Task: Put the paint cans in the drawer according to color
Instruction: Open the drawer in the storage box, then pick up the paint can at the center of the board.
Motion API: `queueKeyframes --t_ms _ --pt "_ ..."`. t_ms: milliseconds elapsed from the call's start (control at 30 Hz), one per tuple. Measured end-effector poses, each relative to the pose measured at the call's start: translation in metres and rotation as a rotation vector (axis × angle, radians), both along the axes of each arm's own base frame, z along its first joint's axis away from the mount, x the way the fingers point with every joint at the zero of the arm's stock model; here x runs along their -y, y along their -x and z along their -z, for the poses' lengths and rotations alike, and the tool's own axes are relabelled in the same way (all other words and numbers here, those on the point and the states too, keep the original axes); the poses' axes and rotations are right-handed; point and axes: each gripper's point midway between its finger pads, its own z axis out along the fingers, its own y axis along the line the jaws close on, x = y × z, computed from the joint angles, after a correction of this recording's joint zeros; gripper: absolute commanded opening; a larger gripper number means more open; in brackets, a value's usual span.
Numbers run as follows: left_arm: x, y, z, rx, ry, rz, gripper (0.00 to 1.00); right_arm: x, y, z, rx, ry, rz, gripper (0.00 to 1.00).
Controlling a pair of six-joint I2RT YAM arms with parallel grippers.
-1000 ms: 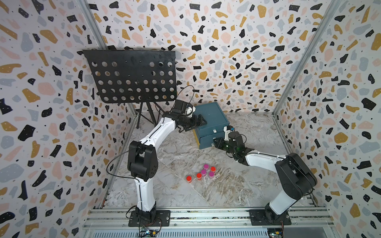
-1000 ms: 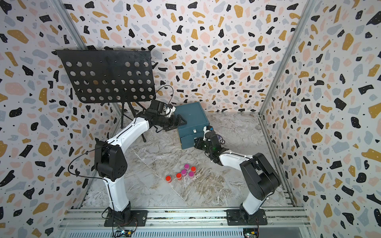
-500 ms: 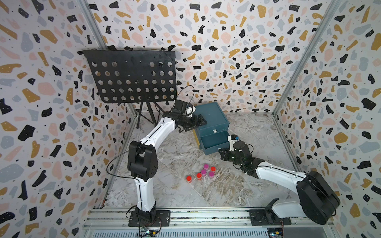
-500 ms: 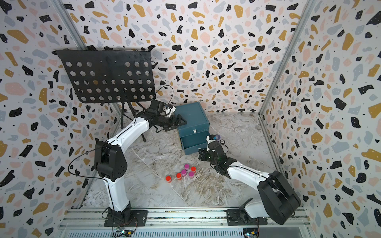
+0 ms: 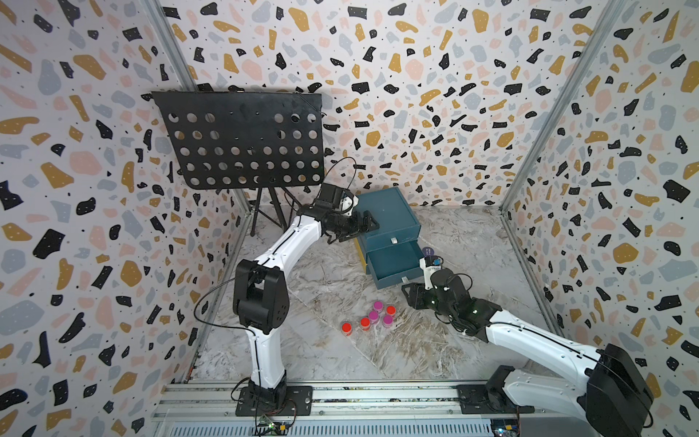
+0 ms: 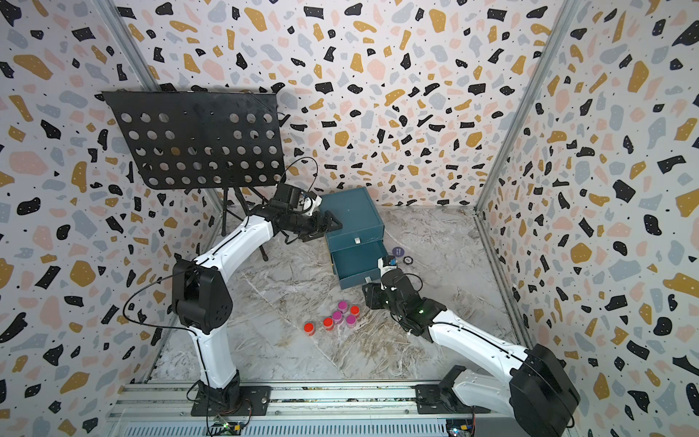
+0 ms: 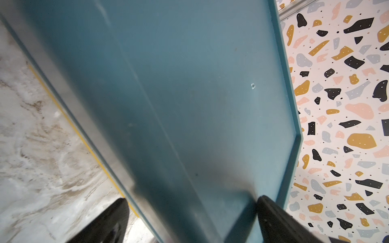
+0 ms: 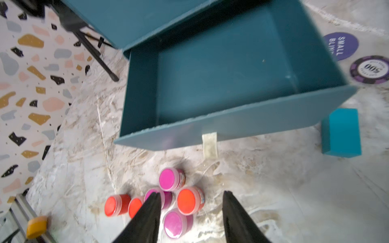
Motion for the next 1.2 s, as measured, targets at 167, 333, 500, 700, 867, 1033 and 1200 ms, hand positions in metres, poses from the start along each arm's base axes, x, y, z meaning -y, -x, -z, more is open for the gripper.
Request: queueKeyframes --t_ms 167,333,500,700,867,1033,1200 --pt "0.000 0.000 0.000 0.001 -0.001 0.000 0.97 -0.010 0.023 0.016 -0.019 0.090 -0.085 0.53" --pt "0.000 0.000 0.000 0.003 -0.002 0.002 0.97 -0.031 0.033 0.020 -0.015 0.147 -0.169 0.52" --pt "0.000 0.000 0.000 0.006 -0.003 0.004 0.97 -0.069 0.044 0.026 -0.014 0.191 -0.275 0.52" --pt "0.000 0.000 0.000 0.007 -0.004 0.005 0.97 -0.122 0.068 0.040 -0.015 0.232 -0.425 0.52" --pt "0.000 0.000 0.000 0.008 -0.004 0.006 0.97 -0.157 0.083 0.053 -0.029 0.239 -0.522 0.53" --pt "0.000 0.000 -0.001 0.010 -0.004 0.006 0.98 -0.181 0.082 0.065 -0.042 0.260 -0.561 0.53" --pt "-0.001 0.001 0.000 0.010 -0.005 0.008 0.98 -0.195 0.079 0.076 -0.051 0.284 -0.581 0.53"
